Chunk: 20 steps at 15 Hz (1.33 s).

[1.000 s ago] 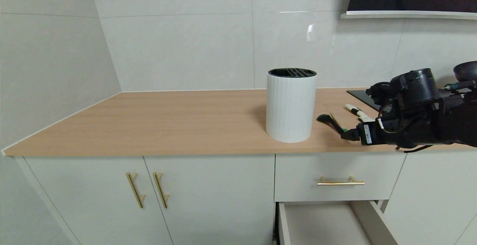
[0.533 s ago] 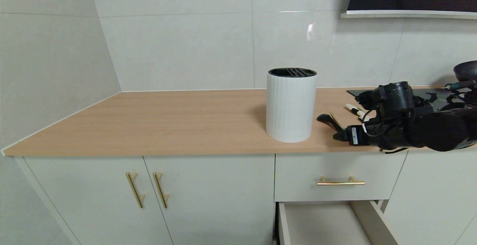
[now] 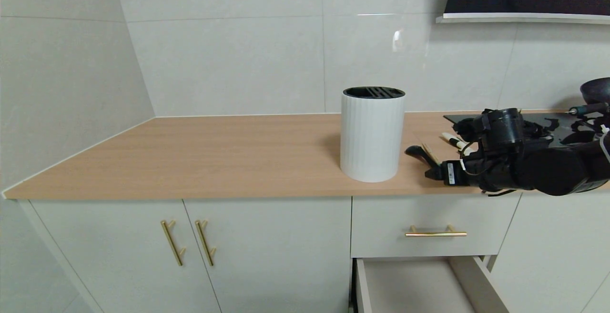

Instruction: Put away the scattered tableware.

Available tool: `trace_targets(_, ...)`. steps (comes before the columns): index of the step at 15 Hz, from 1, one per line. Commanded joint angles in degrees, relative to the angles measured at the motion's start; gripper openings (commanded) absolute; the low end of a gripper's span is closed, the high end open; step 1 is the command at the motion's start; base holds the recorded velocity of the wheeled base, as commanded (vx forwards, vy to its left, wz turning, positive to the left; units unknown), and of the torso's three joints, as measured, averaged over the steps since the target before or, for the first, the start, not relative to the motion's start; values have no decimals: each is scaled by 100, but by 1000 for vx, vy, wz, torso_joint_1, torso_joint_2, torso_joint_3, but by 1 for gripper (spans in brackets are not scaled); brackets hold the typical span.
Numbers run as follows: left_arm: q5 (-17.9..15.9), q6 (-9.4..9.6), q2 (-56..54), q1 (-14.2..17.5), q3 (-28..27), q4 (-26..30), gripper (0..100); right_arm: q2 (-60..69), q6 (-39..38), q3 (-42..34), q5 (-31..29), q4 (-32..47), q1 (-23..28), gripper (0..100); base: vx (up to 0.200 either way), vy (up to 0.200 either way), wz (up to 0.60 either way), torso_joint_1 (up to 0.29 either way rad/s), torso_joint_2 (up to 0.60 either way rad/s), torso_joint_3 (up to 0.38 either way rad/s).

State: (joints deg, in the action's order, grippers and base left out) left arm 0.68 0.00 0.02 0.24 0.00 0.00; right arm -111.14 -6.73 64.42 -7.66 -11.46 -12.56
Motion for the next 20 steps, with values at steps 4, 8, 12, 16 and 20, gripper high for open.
trace_targets(4, 2, 0, -2, 2, 0, 0, 100, -13, -13, 10, 1, 3, 8, 0, 0, 0, 0, 0, 0, 0)
trace_targets(8, 2, 0, -2, 2, 0, 0, 100, -48, -4, 10, 10, 3, 8, 0, 0, 0, 0, 0, 0, 0)
trace_targets(12, 2, 0, -2, 2, 0, 0, 100, 31, -4, 18, 1, 3, 78, 0, 0, 0, 0, 0, 0, 0)
trace_targets(16, 2, 0, -2, 2, 0, 0, 100, 365, -4, -43, -8, 56, 95, 0, 0, 0, 0, 0, 0, 0)
trace_targets(20, 2, 0, -2, 2, 0, 0, 100, 1692, 14, -623, 54, 724, 78, 0, 0, 0, 0, 0, 0, 0)
